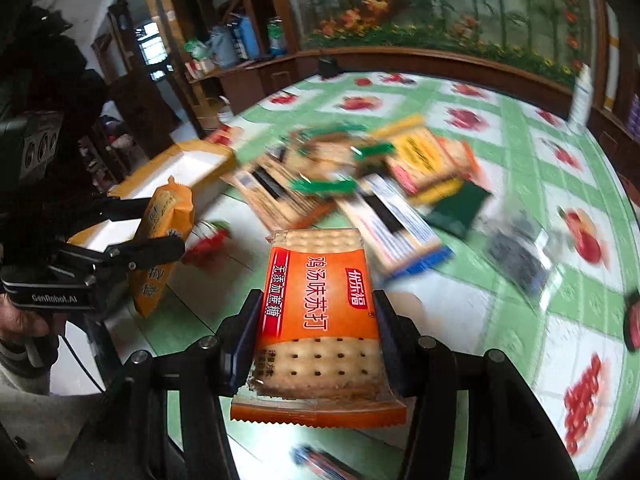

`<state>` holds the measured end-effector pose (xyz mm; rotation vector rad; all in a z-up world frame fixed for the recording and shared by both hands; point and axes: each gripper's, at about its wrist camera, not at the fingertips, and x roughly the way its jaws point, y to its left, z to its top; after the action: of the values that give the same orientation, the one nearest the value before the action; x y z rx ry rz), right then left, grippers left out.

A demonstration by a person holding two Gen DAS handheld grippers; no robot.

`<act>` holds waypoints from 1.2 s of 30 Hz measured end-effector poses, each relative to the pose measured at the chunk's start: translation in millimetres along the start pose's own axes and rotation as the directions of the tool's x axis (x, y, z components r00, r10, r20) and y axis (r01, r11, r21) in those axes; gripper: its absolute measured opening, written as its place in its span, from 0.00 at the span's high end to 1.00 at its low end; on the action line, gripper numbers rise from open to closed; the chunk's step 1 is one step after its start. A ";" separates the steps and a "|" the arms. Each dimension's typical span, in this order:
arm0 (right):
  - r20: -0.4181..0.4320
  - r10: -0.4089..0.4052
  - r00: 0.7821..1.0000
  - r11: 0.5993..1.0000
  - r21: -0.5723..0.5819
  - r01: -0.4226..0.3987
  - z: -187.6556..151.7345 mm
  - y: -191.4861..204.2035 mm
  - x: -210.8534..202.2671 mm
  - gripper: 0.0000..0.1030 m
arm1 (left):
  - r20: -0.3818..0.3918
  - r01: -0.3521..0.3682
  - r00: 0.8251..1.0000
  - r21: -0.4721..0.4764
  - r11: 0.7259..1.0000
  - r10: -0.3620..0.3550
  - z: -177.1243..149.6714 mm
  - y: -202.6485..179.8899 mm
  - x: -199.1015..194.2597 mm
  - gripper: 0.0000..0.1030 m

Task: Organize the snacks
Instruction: 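Lower both held packs into the white box and open both grippers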

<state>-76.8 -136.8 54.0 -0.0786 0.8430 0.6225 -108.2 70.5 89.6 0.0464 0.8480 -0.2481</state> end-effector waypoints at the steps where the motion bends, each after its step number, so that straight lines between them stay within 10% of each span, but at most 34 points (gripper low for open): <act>1: 0.005 0.012 1.000 1.000 -0.006 -0.012 4.3 3.8 1.4 0.48 | 0.007 -0.015 1.000 -0.010 1.000 0.015 1.7 8.1 -4.7 0.31; 18: -0.056 0.152 0.987 0.973 -0.168 -0.160 115.3 127.2 112.5 0.48 | -0.148 -0.260 0.961 -0.185 0.948 0.235 0.8 165.9 27.3 0.31; 36: -0.177 0.213 0.961 0.975 -0.032 -0.222 128.8 137.0 191.9 0.37 | -0.235 -0.354 0.923 -0.205 0.913 0.305 -1.7 194.2 56.5 0.20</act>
<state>31.2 107.7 26.8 -0.0883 1.0113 0.8534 -27.8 247.9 35.0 -0.0155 1.0489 0.1863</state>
